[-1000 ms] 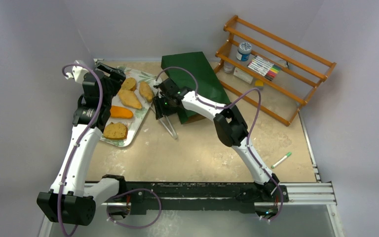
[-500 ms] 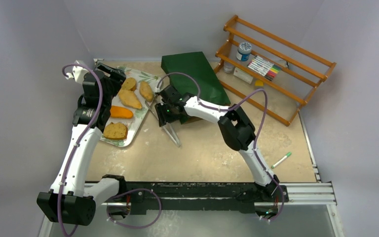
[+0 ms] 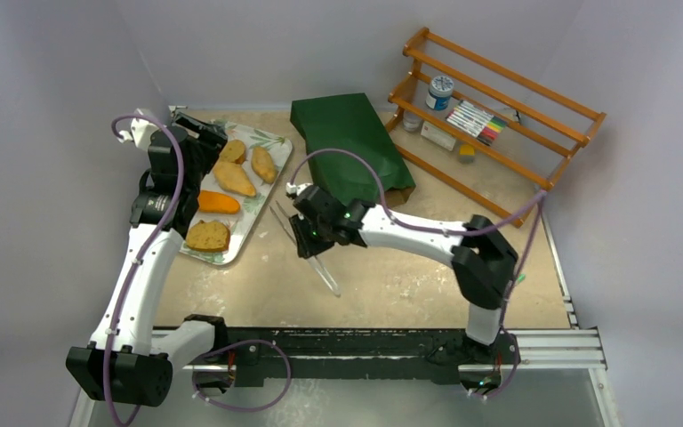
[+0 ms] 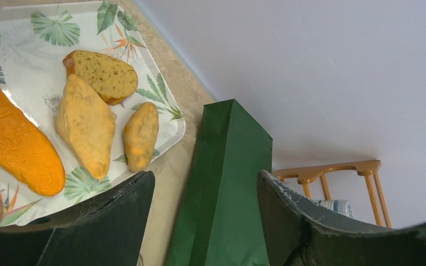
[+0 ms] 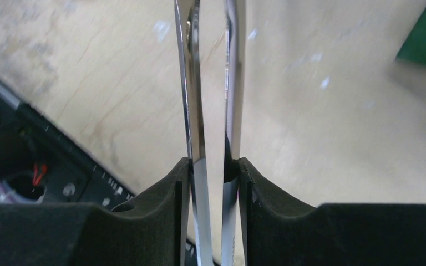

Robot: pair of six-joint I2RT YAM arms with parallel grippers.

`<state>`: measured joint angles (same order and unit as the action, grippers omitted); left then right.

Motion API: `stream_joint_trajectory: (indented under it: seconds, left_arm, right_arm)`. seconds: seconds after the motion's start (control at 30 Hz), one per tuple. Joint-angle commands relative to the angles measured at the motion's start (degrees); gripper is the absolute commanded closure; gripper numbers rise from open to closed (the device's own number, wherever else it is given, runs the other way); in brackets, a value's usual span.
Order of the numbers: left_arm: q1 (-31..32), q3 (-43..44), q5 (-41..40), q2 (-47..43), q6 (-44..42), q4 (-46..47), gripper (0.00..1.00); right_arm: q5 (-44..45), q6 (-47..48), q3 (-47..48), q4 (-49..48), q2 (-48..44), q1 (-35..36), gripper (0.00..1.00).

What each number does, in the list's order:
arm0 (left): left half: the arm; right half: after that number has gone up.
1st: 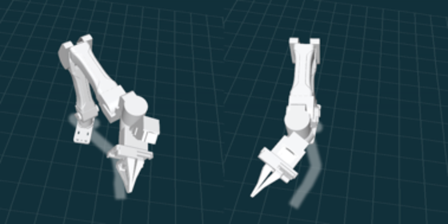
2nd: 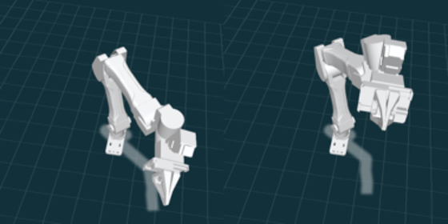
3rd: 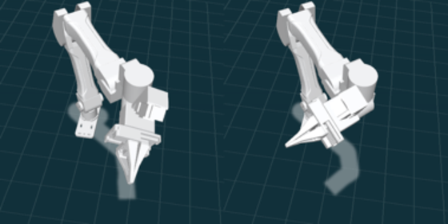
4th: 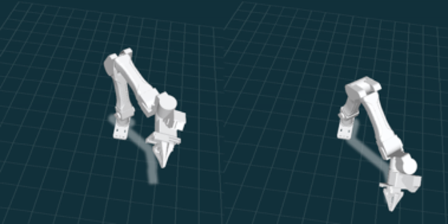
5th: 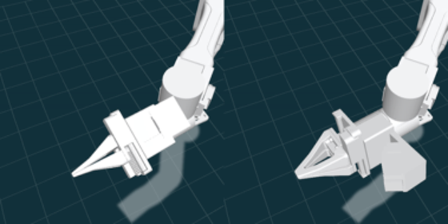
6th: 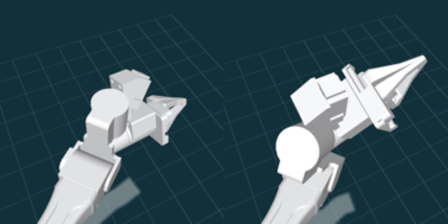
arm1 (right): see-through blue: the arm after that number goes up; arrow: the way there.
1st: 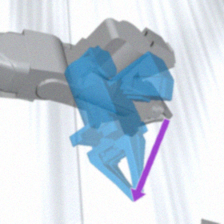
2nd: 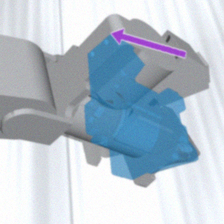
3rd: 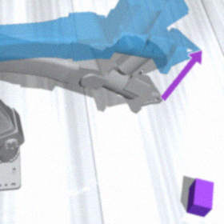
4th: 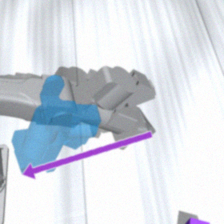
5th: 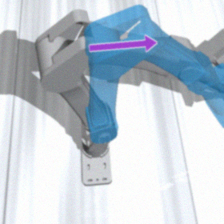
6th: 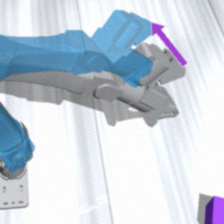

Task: Take the fake bread out of the paper bag
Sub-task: Place the clamp at the center of the board.

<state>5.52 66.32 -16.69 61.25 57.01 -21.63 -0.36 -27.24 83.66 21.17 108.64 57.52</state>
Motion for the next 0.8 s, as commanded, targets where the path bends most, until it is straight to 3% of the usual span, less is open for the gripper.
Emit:
stream_joint_trajectory:
  seconds: [0.0, 0.33, 0.5, 0.77]
  left_arm:
    - [-0.42, 1.00, 1.60, -1.25, -0.40, 1.74, 0.33]
    - [-0.25, -4.97, 4.21, -3.39, 0.70, 6.26, 0.34]
    - [-0.16, -5.39, 4.62, -3.01, -0.78, 6.66, 0.34]
    - [-0.07, -5.18, 4.48, -2.12, -3.62, 6.59, 0.34]
  right_arm:
    - [4.97, -8.20, -9.18, -0.27, -12.35, 4.11, 0.69]
    - [10.09, -23.23, -22.04, 9.52, -28.55, 7.19, 0.72]
    - [11.03, -27.54, -24.31, 13.52, -30.01, 6.93, 0.71]
    - [11.76, -24.57, -25.36, 10.81, -25.94, 0.13, 0.70]
